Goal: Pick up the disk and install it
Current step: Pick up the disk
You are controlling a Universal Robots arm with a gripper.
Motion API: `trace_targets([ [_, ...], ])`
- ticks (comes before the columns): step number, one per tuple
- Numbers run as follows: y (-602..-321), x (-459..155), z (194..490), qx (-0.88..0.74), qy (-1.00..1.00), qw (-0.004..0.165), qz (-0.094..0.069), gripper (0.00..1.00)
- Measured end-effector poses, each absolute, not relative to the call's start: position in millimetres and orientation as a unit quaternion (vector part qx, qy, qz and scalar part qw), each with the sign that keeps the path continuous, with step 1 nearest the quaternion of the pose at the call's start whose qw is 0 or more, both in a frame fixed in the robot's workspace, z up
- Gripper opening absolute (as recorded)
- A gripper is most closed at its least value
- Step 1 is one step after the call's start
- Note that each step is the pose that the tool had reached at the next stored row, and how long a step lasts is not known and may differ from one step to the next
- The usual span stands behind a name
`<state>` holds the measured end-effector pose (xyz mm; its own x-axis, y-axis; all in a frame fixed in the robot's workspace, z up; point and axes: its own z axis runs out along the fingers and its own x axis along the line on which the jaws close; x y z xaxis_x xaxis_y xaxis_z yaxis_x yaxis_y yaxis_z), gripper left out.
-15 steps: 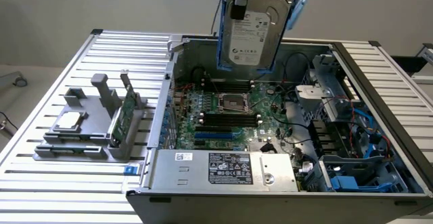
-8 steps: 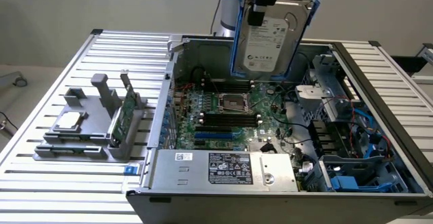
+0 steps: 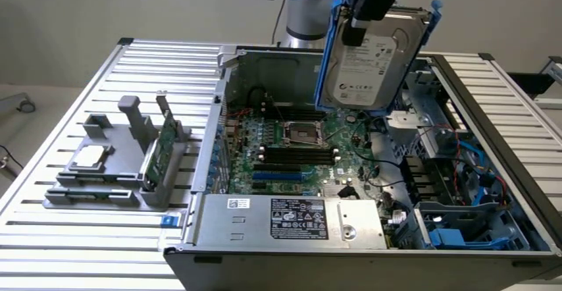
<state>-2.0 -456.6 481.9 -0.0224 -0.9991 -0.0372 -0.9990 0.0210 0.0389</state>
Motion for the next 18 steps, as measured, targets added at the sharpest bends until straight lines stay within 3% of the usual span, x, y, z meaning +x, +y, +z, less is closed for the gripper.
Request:
trace_targets([
  [18,-515,37,477,0.699,-0.714,0.000,-0.027,0.33],
])
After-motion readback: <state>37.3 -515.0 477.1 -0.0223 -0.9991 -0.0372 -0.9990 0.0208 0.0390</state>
